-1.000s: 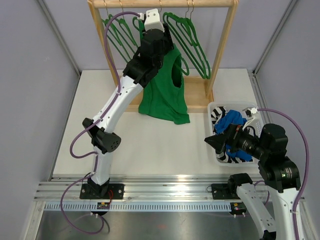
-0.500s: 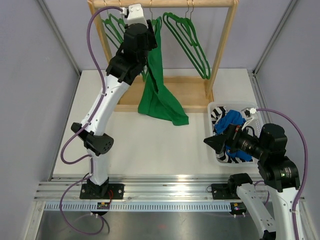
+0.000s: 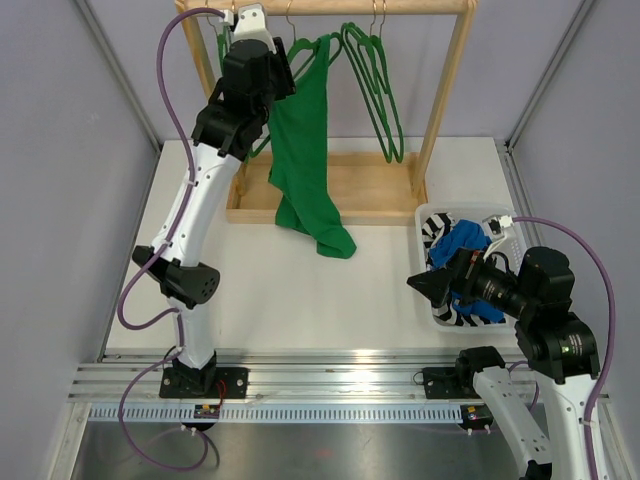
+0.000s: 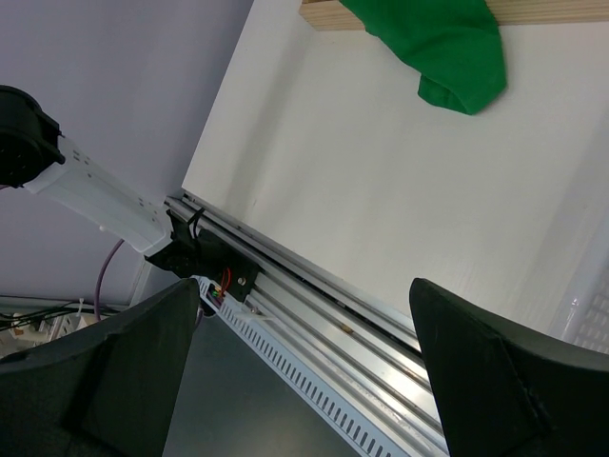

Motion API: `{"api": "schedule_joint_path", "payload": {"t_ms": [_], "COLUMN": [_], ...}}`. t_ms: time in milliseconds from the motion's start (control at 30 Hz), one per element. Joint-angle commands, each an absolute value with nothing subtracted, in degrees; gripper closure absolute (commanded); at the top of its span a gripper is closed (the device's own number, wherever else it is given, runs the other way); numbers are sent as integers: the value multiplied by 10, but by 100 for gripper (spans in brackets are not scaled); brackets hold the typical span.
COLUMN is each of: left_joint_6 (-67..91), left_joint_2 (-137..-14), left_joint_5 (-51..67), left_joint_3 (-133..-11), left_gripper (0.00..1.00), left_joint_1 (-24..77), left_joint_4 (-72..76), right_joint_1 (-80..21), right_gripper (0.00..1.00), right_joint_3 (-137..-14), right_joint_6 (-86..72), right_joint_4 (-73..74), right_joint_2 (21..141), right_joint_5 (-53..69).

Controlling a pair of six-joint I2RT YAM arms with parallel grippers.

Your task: Remove the tank top from the hanger

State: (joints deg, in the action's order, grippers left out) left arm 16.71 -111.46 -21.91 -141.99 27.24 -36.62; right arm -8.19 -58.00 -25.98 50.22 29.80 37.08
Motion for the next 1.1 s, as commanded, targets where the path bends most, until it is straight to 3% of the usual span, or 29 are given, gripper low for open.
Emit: {"api": "schedule_joint_path", "payload": {"t_ms": [0, 167, 400, 533, 667, 867, 933, 1000, 1067], "left_joint_6": [153, 135, 120, 109, 102, 95, 94, 95, 94], "left_joint_2": [-1103, -1111, -1117, -1128, -1136, -1138, -1135, -1132, -1130], "left_joint_5": [-192, -166, -149, -151, -149, -149, -148, -146, -144], "left_joint_3": [-1425, -1426, -1432, -1435, -1435, -1436, -1437, -1438, -1441], "left_gripper": [56, 60, 72, 64, 63, 73, 70, 60, 59], "left_joint_1": [269, 261, 261, 261, 260, 260, 260, 260, 260], "left_joint_4": [-360, -357, -342, -347, -353, -350, -345, -340, -337], "right_joint_1": [-81, -80, -81, -81, -81, -81, -80, -81, -80], "right_gripper": [0, 1, 1, 0, 1, 1, 0, 0, 1], "right_joint_3": [-576, -573, -571, -571, -571, -574, -573, -572, -571], "right_joint_6": [-266, -262, -259, -258, -258, -256, -257, -257, -258], "right_joint_4": [470, 473, 470, 471, 470, 470, 468, 466, 462], "right_joint_2": [301, 301, 304, 305, 307, 311, 314, 316, 317], "right_joint_5": [381, 379, 379, 378, 377, 376, 375, 377, 377]}}
